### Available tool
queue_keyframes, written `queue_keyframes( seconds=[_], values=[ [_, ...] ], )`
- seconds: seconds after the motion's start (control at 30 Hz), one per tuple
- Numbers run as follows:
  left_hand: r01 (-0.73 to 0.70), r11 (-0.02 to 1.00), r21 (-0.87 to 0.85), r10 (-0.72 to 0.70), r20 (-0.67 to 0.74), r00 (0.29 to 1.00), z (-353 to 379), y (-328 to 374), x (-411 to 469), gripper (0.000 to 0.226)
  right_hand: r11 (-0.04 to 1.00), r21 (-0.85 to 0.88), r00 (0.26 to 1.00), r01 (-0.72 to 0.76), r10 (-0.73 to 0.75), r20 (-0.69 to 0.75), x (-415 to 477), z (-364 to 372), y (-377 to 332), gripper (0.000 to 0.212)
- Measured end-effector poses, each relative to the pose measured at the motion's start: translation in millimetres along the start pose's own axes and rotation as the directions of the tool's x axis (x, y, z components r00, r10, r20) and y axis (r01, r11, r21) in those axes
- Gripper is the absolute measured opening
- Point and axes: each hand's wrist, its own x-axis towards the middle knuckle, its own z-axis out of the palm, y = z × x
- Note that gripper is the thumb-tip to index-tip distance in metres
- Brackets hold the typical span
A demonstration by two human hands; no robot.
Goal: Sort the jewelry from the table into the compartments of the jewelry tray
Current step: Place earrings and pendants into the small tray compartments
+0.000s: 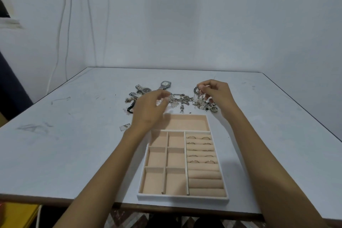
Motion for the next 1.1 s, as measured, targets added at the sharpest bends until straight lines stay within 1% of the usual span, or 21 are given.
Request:
queue_keyframes(
  seconds=[0.07,0.17,0.27,0.37,0.47,0.57,0.67,0.77,0.87,1.0,1.1],
  values=[
    [-0.019,0.999,0.049,0.014,0.102,0.995,15,17,15,0.027,1.0,-0.001,1.0,0.008,-0.008,0.022,-1,2,-1,0.009],
    [0.004,0.991,0.132,-0.039,0.263,0.964,40,33,33,0.037,1.0,0.022,0.998,0.018,-0.019,0.067,-3,2,-3,0.008],
    [0.028,0.978,0.205,-0.095,0.324,0.941,60,39,44,0.04,0.999,0.03,0.995,0.042,-0.045,0.091,-4,3,-5,0.006],
    [0.051,0.962,0.268,-0.131,0.291,0.948,68,38,48,0.025,0.997,0.032,0.994,0.074,-0.076,0.077,-3,4,-5,0.006],
    [0.122,0.976,0.18,-0.166,0.255,0.953,68,34,49,0.016,0.996,0.024,0.996,0.092,-0.092,0.02,0,3,-4,0.006],
    [0.135,0.985,0.108,-0.158,0.247,0.956,65,30,51,0.016,0.995,0.002,0.995,0.099,-0.099,-0.027,1,2,-3,0.007],
    [0.154,0.987,0.046,-0.161,0.23,0.96,61,27,52,0.022,0.996,0.009,0.994,0.092,-0.092,-0.052,2,0,0,0.007],
    [0.162,0.987,0.021,-0.162,0.225,0.961,57,20,50,0.024,0.996,0.054,0.994,0.072,-0.068,-0.084,3,-3,1,0.008],
    [0.156,0.987,0.023,-0.158,0.218,0.963,51,15,46,0.012,0.992,0.123,0.994,0.025,-0.012,-0.105,3,-5,0,0.01],
    [0.186,0.979,0.088,-0.201,0.207,0.957,48,13,41,0.013,0.997,0.074,0.997,0.008,-0.002,-0.079,2,-6,1,0.009],
    [0.193,0.961,0.197,-0.236,0.224,0.945,50,15,40,0.016,0.998,0.056,0.998,0.008,-0.005,-0.061,1,-4,1,0.009]
  ],
)
